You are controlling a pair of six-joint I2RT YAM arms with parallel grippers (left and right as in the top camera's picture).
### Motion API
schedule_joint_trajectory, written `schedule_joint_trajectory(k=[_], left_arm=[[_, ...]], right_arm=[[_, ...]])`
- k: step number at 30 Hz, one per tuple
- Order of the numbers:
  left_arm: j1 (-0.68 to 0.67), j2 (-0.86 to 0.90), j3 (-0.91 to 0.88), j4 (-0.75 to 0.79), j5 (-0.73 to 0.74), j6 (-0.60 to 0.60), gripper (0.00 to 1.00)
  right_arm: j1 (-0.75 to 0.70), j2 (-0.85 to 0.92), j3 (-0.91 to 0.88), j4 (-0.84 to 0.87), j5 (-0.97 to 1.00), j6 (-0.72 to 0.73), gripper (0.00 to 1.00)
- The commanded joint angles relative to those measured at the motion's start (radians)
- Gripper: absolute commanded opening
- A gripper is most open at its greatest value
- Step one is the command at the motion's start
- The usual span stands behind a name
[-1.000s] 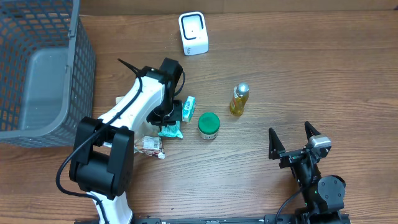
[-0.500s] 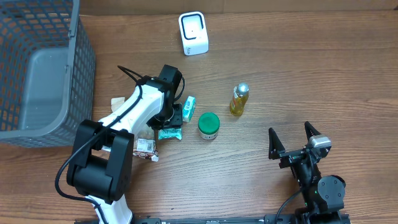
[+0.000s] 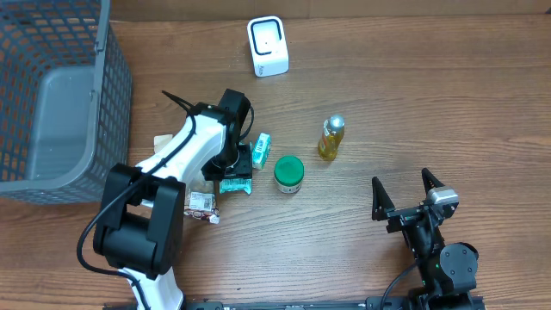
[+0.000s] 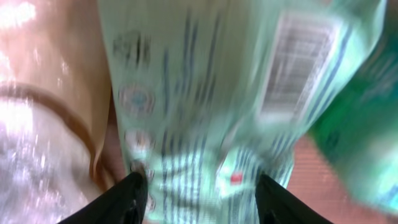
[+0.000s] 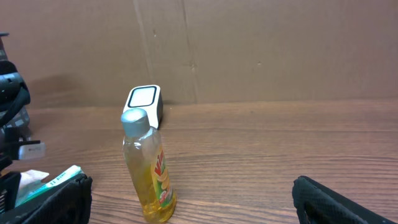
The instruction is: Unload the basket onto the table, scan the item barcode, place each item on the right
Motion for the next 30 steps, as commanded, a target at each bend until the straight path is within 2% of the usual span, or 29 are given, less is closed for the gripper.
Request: schedule_joint_trajectory(k=[1,4,6,10,12,23,27,30], left_arm=[[0.000,0.031,0.131,-0.098,0.019,0.026,0.60],[-0.001,0.031,0.216,-0.172,0.020,0.026,0.60],[-0.005,0.031,0.238,-0.202,0.020,0.026,0.56],[-0.019,0.035,0.218,-0.230,0.019,0.014,0.24],[-0.027,0.035,0.191,-0.226,0.019,0.006,0.16],[-0.035,0.036,-0.018,-0.040,0.020,-0.037,0.21],[-0.035,0.036,-0.069,0.015,0.020,-0.042,0.37],[-0.035,0.035,-0.076,0.014,0.021,-0.041,0.39]], right_arm=[[-0.004,-0.008,-0.011,0.002,0.004,-0.002,1.00],[-0.004,-0.008,-0.011,0.002,0.004,-0.002,1.00],[-0.004,-0.008,-0.011,0.002,0.004,-0.002,1.00],[-0.004,-0.008,-0.011,0.002,0.004,-0.002,1.00],[-0.004,-0.008,-0.011,0.002,0.005,-0.002,1.00],[-0.004,-0.008,-0.011,0.002,0.005,-0.002,1.00],[-0.004,-0.008,-0.011,0.002,0.005,-0.002,1.00],[-0.004,-0.008,-0.011,0.002,0.005,-0.002,1.00]])
